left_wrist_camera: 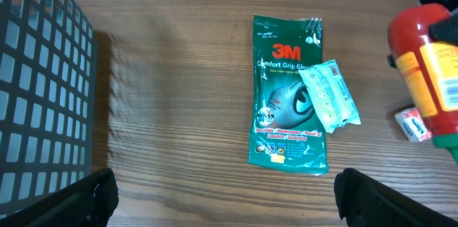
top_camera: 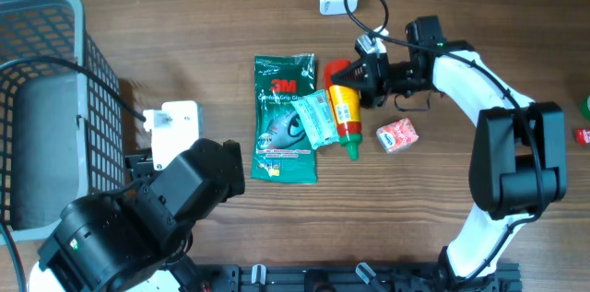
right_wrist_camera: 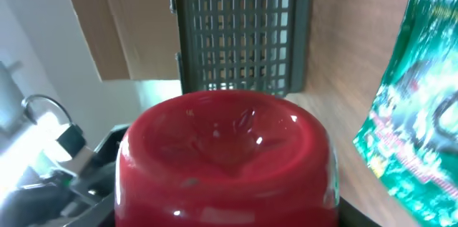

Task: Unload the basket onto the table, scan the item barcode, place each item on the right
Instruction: 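Lift the sauce bottle and tilt it toward the scanner, then hold the sauce bottle under the scanner, then carry the sauce bottle to the right edge and release it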

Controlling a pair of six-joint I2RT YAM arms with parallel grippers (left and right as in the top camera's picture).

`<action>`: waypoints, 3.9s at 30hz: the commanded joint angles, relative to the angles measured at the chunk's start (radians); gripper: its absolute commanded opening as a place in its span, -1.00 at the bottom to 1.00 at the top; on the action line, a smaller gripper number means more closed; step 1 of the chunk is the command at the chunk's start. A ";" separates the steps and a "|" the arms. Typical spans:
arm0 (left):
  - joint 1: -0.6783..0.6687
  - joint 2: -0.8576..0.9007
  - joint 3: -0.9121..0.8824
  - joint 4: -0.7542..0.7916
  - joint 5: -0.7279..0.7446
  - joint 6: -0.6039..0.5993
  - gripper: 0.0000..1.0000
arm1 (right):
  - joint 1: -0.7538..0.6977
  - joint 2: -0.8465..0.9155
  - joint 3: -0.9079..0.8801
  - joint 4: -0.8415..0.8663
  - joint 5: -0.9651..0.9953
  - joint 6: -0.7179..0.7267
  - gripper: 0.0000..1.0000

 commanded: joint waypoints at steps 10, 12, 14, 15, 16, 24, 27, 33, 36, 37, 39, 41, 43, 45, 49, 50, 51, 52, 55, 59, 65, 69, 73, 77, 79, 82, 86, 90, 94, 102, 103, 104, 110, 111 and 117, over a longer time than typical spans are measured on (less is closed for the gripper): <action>0.002 -0.002 0.003 0.002 -0.003 -0.013 1.00 | 0.003 -0.117 -0.006 -0.478 0.007 -0.591 -0.09; 0.002 -0.002 0.003 0.002 -0.002 -0.013 1.00 | 0.003 -0.117 -0.006 -0.462 0.034 -0.595 -0.10; 0.002 -0.002 0.003 0.002 -0.002 -0.013 1.00 | 0.003 -0.117 -0.006 -0.446 0.069 -0.594 -0.15; 0.002 -0.002 0.003 0.002 -0.002 -0.013 1.00 | 0.003 -0.117 -0.006 -0.443 0.074 -0.595 -0.19; 0.002 -0.002 0.003 0.002 -0.003 -0.013 1.00 | 0.003 -0.117 -0.006 -0.441 0.074 -0.595 -0.19; 0.002 -0.002 0.003 0.002 -0.003 -0.013 1.00 | 0.007 -0.117 -0.004 -0.359 0.107 -0.552 -0.17; 0.002 -0.002 0.003 0.002 -0.002 -0.013 1.00 | 0.007 -0.117 -0.002 -0.102 0.305 -0.230 -0.17; 0.002 -0.002 0.003 0.002 -0.003 -0.013 1.00 | 0.008 -0.119 0.017 0.244 0.602 0.057 -0.22; 0.002 -0.002 0.003 0.002 -0.002 -0.013 1.00 | 0.009 -0.119 0.046 0.359 0.658 0.083 -0.20; 0.002 -0.002 0.003 0.002 -0.002 -0.013 1.00 | 0.009 -0.119 0.054 0.414 0.709 0.113 -0.20; 0.002 -0.002 0.003 0.002 -0.003 -0.013 1.00 | 0.012 -0.119 0.061 0.497 0.772 0.121 -0.19; 0.002 -0.002 0.003 0.002 -0.002 -0.013 1.00 | 0.018 -0.119 0.069 0.549 0.850 0.120 -0.18; 0.002 -0.002 0.003 0.002 -0.002 -0.013 1.00 | 0.030 -0.119 0.082 0.592 0.956 0.120 -0.19; 0.002 -0.002 0.003 0.002 -0.002 -0.013 1.00 | 0.048 -0.119 0.103 0.616 1.055 0.106 -0.19; 0.002 -0.002 0.003 0.002 -0.002 -0.013 1.00 | 0.086 -0.118 0.178 0.621 1.268 0.030 -0.24; 0.002 -0.002 0.003 0.002 -0.002 -0.013 1.00 | 0.095 -0.117 0.199 0.621 1.321 0.002 -0.25; 0.002 -0.002 0.003 0.002 -0.002 -0.013 1.00 | 0.103 -0.116 0.219 0.624 1.373 -0.032 -0.25; 0.002 -0.002 0.003 0.002 -0.002 -0.013 1.00 | 0.108 -0.116 0.230 0.629 1.409 -0.055 -0.26; 0.002 -0.002 0.003 0.002 -0.003 -0.013 1.00 | 0.124 -0.108 0.253 0.678 1.528 -0.149 -0.28; 0.002 -0.002 0.003 0.002 -0.003 -0.013 1.00 | 0.127 -0.080 0.264 0.788 1.583 -0.207 -0.30; 0.002 -0.002 0.003 0.002 -0.002 -0.013 1.00 | 0.143 0.049 0.413 0.808 1.632 -0.284 -0.29; 0.002 -0.002 0.003 0.002 -0.002 -0.013 1.00 | 0.166 0.159 0.550 0.782 1.686 -0.354 -0.30; 0.002 -0.002 0.003 0.002 -0.002 -0.013 1.00 | 0.196 0.280 0.672 0.765 1.814 -0.467 -0.31; 0.002 -0.002 0.003 0.002 -0.002 -0.013 1.00 | 0.228 0.357 0.725 0.787 1.846 -0.548 -0.31; 0.002 -0.002 0.003 0.002 -0.002 -0.013 1.00 | 0.243 0.376 0.725 0.820 1.876 -0.570 -0.31; 0.002 -0.002 0.003 0.002 -0.002 -0.013 1.00 | 0.261 0.395 0.725 0.853 1.924 -0.595 -0.31; 0.002 -0.002 0.003 0.002 -0.002 -0.013 1.00 | 0.262 0.393 0.734 0.844 2.010 -0.589 -0.34; 0.002 -0.002 0.003 0.002 -0.003 -0.013 1.00 | 0.255 0.392 0.812 0.721 2.208 -0.596 -0.34; 0.002 -0.002 0.003 0.002 -0.002 -0.013 1.00 | 0.210 0.367 0.853 0.527 2.368 -0.528 -0.33; 0.002 -0.002 0.003 0.002 -0.003 -0.013 1.00 | -0.050 0.325 0.853 -0.016 2.396 -0.119 -0.31; 0.002 -0.002 0.003 0.002 -0.002 -0.013 1.00 | -0.096 0.326 0.853 -0.074 2.351 -0.070 -0.31; 0.002 -0.002 0.003 0.002 -0.002 -0.013 1.00 | -0.152 0.326 0.853 -0.127 2.283 -0.034 -0.31; 0.002 -0.002 0.003 0.002 -0.002 -0.013 1.00 | -0.391 0.329 0.852 -0.224 2.021 0.034 -0.22; 0.002 -0.002 0.003 0.002 -0.002 -0.013 1.00 | -0.416 0.329 0.852 -0.229 1.995 0.055 -0.21; 0.002 -0.002 0.003 0.002 -0.003 -0.013 1.00 | -0.585 0.329 0.846 -0.204 1.786 0.221 -0.21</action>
